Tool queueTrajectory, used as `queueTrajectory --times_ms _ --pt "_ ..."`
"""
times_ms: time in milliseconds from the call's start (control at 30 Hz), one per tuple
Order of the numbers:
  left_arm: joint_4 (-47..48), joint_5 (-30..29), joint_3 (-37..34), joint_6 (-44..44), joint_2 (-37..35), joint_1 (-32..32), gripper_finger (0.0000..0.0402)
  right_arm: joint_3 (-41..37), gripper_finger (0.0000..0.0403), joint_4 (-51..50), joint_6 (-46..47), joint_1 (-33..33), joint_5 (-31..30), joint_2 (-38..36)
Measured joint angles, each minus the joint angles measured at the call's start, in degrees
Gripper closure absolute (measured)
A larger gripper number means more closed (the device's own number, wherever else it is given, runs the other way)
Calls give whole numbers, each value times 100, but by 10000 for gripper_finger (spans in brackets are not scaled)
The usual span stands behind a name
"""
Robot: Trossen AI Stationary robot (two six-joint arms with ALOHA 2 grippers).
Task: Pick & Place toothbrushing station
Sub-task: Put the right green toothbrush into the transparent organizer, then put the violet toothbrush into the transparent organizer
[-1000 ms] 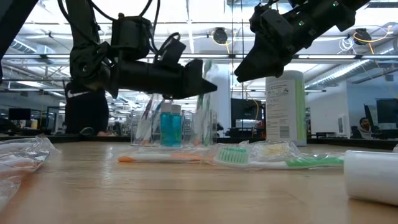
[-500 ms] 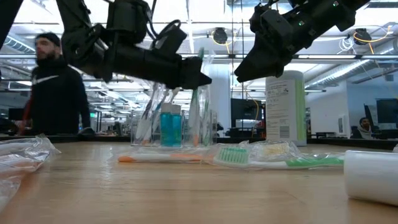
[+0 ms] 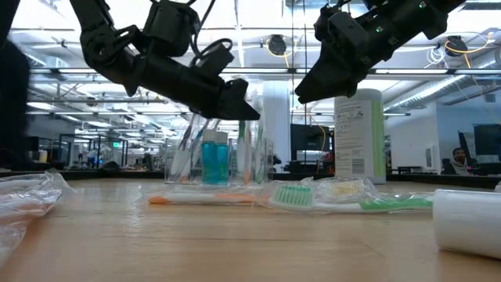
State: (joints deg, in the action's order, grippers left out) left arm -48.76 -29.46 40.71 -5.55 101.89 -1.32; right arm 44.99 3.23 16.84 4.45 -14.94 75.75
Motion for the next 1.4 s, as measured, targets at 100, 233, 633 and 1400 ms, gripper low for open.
queueTrajectory --times_ms 100,233,633,1400 --pt "82 143 0 -102 0 -16 210 0 232 2 0 0 0 0" --pt "242 -75 0 -298 -2 46 181 0 231 2 0 0 0 0" --pt "2041 -455 -2 99 -1332 275 172 0 232 318 -21 -4 -258 2" --pt "5559 500 0 -520 -3360 1245 219 -2 232 585 -648 -356 342 4"
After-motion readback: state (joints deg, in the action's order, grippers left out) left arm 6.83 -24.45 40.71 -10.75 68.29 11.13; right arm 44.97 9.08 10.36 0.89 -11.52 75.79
